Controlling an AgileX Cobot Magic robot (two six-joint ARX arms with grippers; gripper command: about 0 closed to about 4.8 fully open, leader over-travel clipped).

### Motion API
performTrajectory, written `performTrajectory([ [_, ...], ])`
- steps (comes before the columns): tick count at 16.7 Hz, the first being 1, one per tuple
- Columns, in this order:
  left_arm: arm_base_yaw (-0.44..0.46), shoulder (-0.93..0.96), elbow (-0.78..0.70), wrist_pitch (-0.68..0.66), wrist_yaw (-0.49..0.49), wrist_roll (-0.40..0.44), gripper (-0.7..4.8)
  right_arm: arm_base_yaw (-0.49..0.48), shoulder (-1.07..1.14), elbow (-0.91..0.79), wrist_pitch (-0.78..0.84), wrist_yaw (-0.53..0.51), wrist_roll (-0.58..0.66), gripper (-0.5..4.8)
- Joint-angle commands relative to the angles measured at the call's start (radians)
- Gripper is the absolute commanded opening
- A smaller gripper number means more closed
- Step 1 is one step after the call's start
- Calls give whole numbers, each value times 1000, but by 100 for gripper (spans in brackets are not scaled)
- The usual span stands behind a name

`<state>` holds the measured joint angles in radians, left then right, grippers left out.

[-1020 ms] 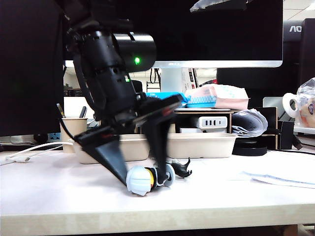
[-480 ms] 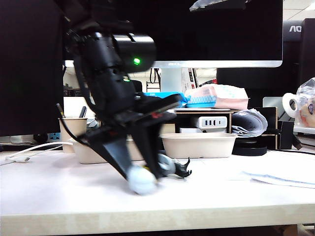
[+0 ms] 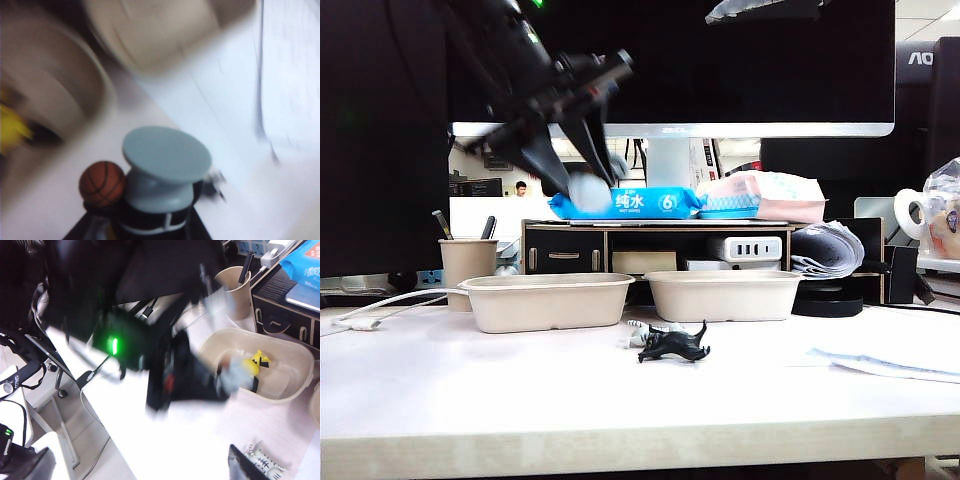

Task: Put the dolls with similar sizes into the same paper box, while dolls with different sizes go into separate paper boxes.

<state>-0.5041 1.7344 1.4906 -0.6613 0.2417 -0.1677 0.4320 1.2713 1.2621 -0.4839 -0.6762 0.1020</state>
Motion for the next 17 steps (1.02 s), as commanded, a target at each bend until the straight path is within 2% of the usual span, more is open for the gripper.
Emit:
performTrajectory([
  [1, 78, 32, 6, 33, 0, 23, -6, 0, -5, 3, 17, -3, 2, 470],
  [3, 144, 76, 6, 44, 5, 43, -6, 0, -4, 3, 18, 4, 0, 470],
  [5, 167, 101, 6, 80, 6, 44, -6, 0, -4, 3, 18, 3, 0, 470],
  [8, 172, 140, 5, 143, 5, 48, -6, 0, -4, 3, 18, 4, -1, 470],
  [11, 172, 200, 5, 153, 6, 59, -5, 0, -4, 3, 17, 4, -1, 470],
  [12, 172, 208, 5, 151, 9, 60, 22, 0, -4, 3, 17, 4, -1, 470],
  [14, 172, 206, 5, 155, 6, 60, 219, 0, -4, 3, 17, 4, -1, 470],
  [15, 172, 206, 5, 151, 6, 60, 298, 0, -4, 3, 18, 4, -1, 470],
  [16, 172, 206, 5, 146, 6, 60, 348, 0, -4, 3, 17, 4, -1, 470],
  [17, 172, 206, 5, 143, 10, 60, 468, 0, -5, 3, 17, 4, -1, 470],
])
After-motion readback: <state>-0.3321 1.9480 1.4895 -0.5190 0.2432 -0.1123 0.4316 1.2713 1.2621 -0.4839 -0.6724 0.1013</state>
